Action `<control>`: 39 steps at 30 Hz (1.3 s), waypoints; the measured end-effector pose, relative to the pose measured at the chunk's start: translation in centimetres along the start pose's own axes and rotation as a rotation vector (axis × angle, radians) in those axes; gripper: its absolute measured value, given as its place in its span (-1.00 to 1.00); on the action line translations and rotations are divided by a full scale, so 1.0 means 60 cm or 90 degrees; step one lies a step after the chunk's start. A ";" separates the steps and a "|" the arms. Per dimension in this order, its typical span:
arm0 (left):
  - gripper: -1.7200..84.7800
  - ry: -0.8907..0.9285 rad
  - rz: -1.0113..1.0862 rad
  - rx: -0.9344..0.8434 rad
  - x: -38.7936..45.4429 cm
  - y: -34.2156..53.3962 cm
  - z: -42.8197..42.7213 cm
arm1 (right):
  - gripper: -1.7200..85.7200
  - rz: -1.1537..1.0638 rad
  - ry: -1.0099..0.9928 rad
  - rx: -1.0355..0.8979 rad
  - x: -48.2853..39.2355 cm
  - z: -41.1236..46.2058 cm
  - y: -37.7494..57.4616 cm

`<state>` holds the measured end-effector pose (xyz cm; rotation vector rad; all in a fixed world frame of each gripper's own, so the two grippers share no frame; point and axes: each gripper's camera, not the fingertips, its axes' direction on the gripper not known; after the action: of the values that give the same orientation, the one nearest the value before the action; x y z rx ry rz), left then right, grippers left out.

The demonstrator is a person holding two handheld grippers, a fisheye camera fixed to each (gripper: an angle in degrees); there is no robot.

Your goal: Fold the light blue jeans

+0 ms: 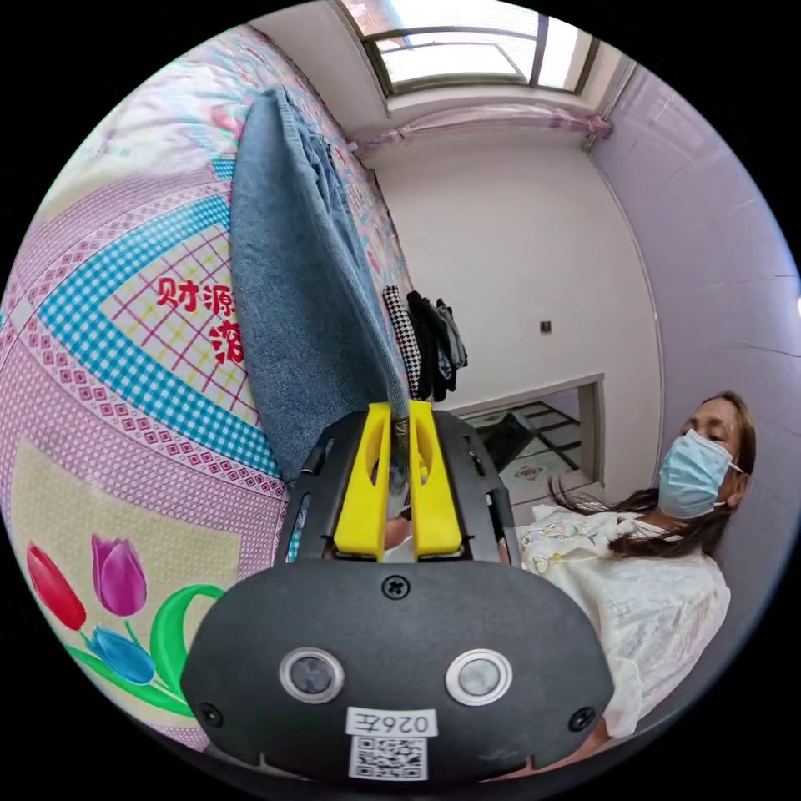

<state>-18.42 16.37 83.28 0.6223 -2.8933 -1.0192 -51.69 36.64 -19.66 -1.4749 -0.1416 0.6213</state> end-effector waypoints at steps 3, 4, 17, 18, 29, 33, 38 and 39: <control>-0.87 -0.014 -0.022 0.050 -0.006 0.006 -0.073 | -0.86 0.083 0.017 -0.010 0.025 0.007 0.019; -0.87 -0.030 -0.033 0.065 -0.010 0.011 -0.104 | -0.83 0.155 0.038 -0.026 0.051 0.013 0.034; -0.87 0.012 -0.169 0.152 -0.077 0.027 -0.201 | -0.74 0.172 0.219 -0.162 0.035 0.142 0.001; -0.87 0.017 -0.167 0.150 -0.072 0.020 -0.198 | -0.75 0.157 0.236 -0.169 0.028 0.149 -0.002; -0.90 -0.015 -0.126 -0.026 0.017 0.013 -0.155 | -0.87 0.138 0.082 -0.128 0.040 0.012 0.030; -0.90 -0.027 -0.152 -0.097 0.014 0.047 -0.090 | -0.87 0.204 0.056 -0.167 0.058 0.004 0.098; -0.93 0.036 -0.210 -0.004 -0.007 0.083 -0.119 | -0.85 0.346 0.025 -0.093 0.090 -0.046 0.165; -0.95 0.020 -0.214 -0.001 -0.003 0.089 -0.126 | -0.85 0.360 0.041 -0.077 0.094 -0.058 0.168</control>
<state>-19.15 15.67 92.50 1.1414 -2.8189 -1.0257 -48.44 35.91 -31.25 -1.6589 0.3049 1.0304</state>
